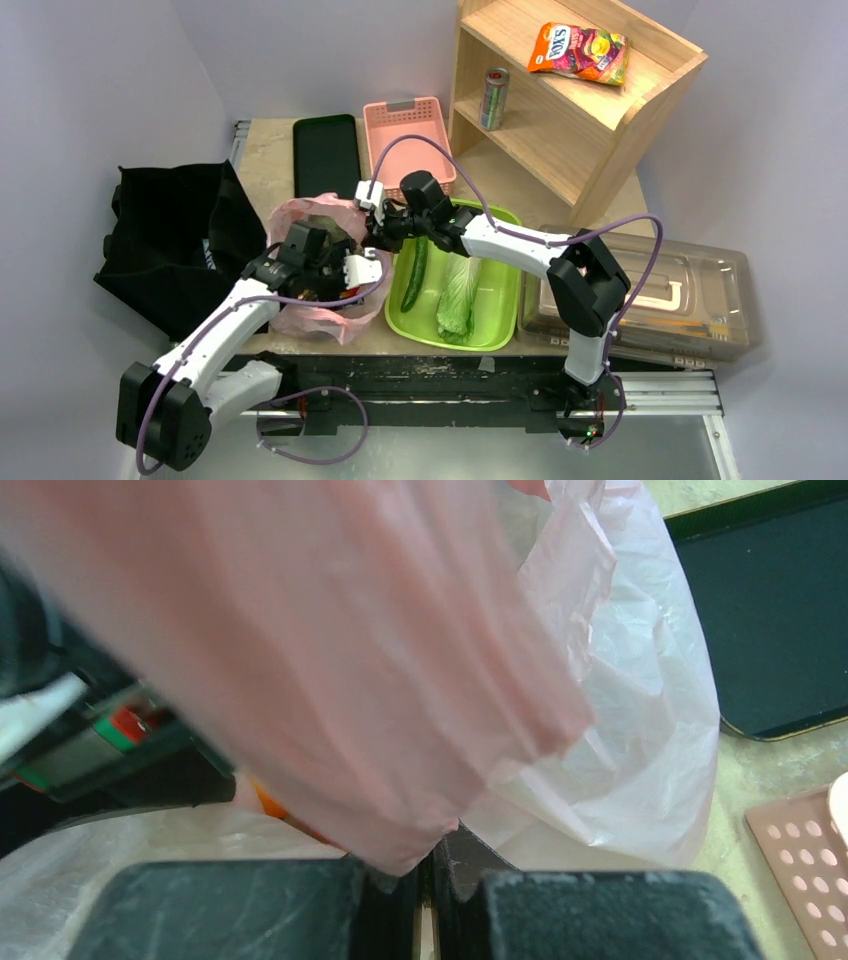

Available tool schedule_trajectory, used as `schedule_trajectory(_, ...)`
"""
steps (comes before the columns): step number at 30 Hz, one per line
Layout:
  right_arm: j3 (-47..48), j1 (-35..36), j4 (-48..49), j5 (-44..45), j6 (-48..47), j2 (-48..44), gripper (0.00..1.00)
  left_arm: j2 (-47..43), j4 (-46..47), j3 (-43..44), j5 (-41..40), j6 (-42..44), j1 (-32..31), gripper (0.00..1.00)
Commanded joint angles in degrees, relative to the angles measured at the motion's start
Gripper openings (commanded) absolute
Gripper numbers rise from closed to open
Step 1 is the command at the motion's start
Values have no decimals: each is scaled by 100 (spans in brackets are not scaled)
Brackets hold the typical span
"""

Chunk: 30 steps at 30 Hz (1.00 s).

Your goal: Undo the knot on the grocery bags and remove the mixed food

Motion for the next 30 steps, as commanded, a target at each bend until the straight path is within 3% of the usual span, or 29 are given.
schedule_trajectory(1,-113,20,186,-35,181,-188,0,413,492,36,471,1449,92,83)
schedule_trajectory(7,-190,-48,263,-37,448,-129,0,992,602,-221,849,2834,128,89)
schedule_trajectory(12,-133,-146,270,-70,528,-82,0,1840,363,165,623,3195,128,89)
schedule_trajectory(14,-112,-160,264,-73,528,-66,0,2044,315,312,586,3208,128,84)
schedule_trajectory(16,-107,-175,255,-76,530,-64,0,2139,75,504,599,3165,132,72)
schedule_trajectory(20,-128,-201,237,-45,530,-64,0,1441,-477,653,843,2810,157,46)
schedule_trajectory(26,-100,-199,272,-12,574,-10,0,-904,-819,1113,1592,1513,164,38)
schedule_trajectory(30,-129,-203,380,31,615,33,0,-1273,-631,2038,1426,401,163,34)
